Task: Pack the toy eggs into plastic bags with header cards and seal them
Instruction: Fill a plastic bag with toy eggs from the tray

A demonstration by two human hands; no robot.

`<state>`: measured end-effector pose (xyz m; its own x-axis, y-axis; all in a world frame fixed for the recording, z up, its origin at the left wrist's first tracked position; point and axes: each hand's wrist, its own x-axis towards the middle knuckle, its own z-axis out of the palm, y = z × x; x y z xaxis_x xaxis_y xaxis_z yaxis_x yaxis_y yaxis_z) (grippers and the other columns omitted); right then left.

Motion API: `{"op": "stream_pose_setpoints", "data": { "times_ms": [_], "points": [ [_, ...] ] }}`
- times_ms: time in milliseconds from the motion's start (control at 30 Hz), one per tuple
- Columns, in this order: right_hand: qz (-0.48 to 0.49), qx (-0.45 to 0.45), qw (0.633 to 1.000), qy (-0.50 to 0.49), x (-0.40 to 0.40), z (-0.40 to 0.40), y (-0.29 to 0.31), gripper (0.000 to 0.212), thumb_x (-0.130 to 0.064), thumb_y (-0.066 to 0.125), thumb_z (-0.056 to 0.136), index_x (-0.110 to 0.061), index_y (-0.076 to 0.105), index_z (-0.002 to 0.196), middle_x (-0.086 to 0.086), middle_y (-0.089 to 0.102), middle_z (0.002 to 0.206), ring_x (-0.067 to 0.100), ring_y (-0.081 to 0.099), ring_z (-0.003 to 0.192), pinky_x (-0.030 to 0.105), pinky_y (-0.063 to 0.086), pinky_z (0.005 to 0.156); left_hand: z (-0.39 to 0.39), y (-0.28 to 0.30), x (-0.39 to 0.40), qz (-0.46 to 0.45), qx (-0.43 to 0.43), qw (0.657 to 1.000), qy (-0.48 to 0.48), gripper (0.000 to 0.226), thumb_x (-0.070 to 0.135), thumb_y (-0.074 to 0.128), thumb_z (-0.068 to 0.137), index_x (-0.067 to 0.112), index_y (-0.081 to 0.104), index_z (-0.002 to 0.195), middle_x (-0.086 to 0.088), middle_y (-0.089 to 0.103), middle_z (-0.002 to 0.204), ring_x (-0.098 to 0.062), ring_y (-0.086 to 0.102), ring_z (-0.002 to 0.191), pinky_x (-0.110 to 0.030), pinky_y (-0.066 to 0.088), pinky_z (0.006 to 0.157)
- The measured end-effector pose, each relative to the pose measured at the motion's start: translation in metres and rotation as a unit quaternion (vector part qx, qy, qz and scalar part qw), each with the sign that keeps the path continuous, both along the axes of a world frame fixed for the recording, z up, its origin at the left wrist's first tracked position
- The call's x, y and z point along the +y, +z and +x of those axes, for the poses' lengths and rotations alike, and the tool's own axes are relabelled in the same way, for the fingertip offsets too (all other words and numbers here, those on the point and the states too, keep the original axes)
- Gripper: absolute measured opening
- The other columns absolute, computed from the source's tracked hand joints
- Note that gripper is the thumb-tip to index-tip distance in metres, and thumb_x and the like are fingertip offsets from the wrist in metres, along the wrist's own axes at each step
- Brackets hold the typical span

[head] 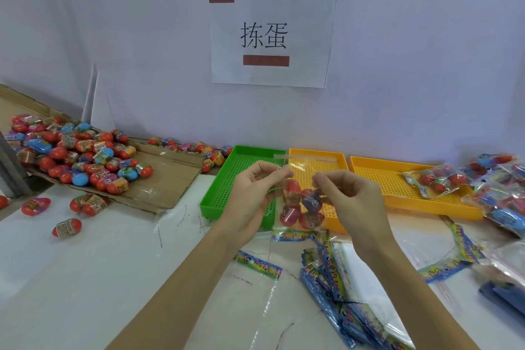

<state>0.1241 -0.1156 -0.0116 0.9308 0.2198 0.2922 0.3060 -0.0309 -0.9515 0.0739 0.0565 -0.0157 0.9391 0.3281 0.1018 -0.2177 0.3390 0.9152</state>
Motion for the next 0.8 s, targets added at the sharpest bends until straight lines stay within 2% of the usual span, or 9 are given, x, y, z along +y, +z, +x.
{"op": "stream_pose_setpoints", "data": {
  "times_ms": [133,200,267,400,500,600,733,800],
  "points": [
    [0.011,0.028,1.000,0.000,-0.004,0.002,0.001,0.018,-0.028,0.070,0.097,-0.015,0.079,0.089,0.001,0.077,0.083,0.018,0.074,0.082,0.030,0.060,0.073,0.001,0.000,-0.001,-0.010,0.006,1.000,-0.002,0.010,0.013,0.076,0.093,0.009,0.071,0.100,-0.011,0.076,0.093,-0.017,0.072,0.081,-0.027,0.058,0.069],
    [0.015,0.061,0.998,0.007,-0.005,0.002,0.002,0.023,-0.028,0.067,0.099,-0.013,0.079,0.087,0.004,0.077,0.082,0.019,0.073,0.080,0.033,0.062,0.073,0.000,-0.001,-0.002,-0.005,0.011,1.000,0.004,0.005,0.015,0.073,0.095,0.011,0.072,0.092,-0.009,0.076,0.088,-0.016,0.072,0.077,-0.026,0.058,0.065],
    [0.010,0.077,0.997,0.003,-0.006,0.002,0.001,0.025,-0.027,0.065,0.101,-0.011,0.079,0.086,0.005,0.076,0.082,0.019,0.072,0.078,0.034,0.062,0.073,0.000,-0.001,-0.003,0.005,0.009,1.000,0.012,0.014,0.013,0.069,0.097,0.012,0.072,0.084,-0.009,0.075,0.083,-0.015,0.071,0.071,-0.024,0.057,0.062],
    [0.003,0.075,0.996,-0.049,-0.005,0.004,0.000,0.008,-0.015,0.067,0.100,-0.019,0.073,0.103,0.000,0.077,0.081,0.013,0.073,0.074,0.031,0.056,0.070,-0.001,-0.003,-0.005,0.066,-0.006,0.997,0.046,0.009,0.010,0.068,0.098,0.006,0.072,0.091,-0.012,0.077,0.084,-0.018,0.073,0.071,-0.028,0.060,0.067],
    [0.022,0.072,0.994,-0.075,-0.006,0.007,-0.001,0.016,-0.014,0.068,0.099,-0.019,0.066,0.113,-0.001,0.078,0.076,0.006,0.073,0.071,0.030,0.054,0.072,0.001,-0.009,-0.010,0.097,-0.010,0.991,0.090,0.012,0.010,0.068,0.099,-0.001,0.073,0.095,-0.015,0.078,0.085,-0.021,0.075,0.074,-0.031,0.063,0.072],
    [0.042,0.069,0.994,-0.072,-0.007,0.007,-0.002,0.017,-0.014,0.071,0.097,-0.015,0.068,0.113,-0.003,0.077,0.073,0.004,0.073,0.071,0.030,0.054,0.075,0.003,-0.013,-0.015,0.104,-0.009,0.987,0.125,0.012,0.010,0.069,0.099,0.000,0.074,0.096,-0.014,0.078,0.084,-0.021,0.075,0.073,-0.029,0.062,0.070],
    [0.013,0.028,0.995,-0.090,-0.006,0.007,-0.004,0.028,-0.015,0.075,0.094,-0.021,0.063,0.118,0.000,0.077,0.089,0.013,0.074,0.087,0.030,0.057,0.080,0.005,-0.016,-0.012,0.114,-0.014,0.988,0.103,0.012,0.013,0.070,0.098,0.002,0.075,0.100,-0.012,0.079,0.087,-0.026,0.078,0.079,-0.031,0.063,0.076],
    [-0.062,-0.082,0.986,-0.129,-0.002,0.003,-0.008,0.031,-0.016,0.077,0.092,-0.022,0.061,0.118,0.000,0.070,0.103,0.018,0.069,0.097,0.026,0.055,0.079,0.005,-0.017,-0.012,0.132,-0.016,0.987,0.096,0.011,0.014,0.070,0.098,0.005,0.076,0.102,-0.011,0.080,0.088,-0.026,0.077,0.079,-0.032,0.063,0.077]
  ]
}}
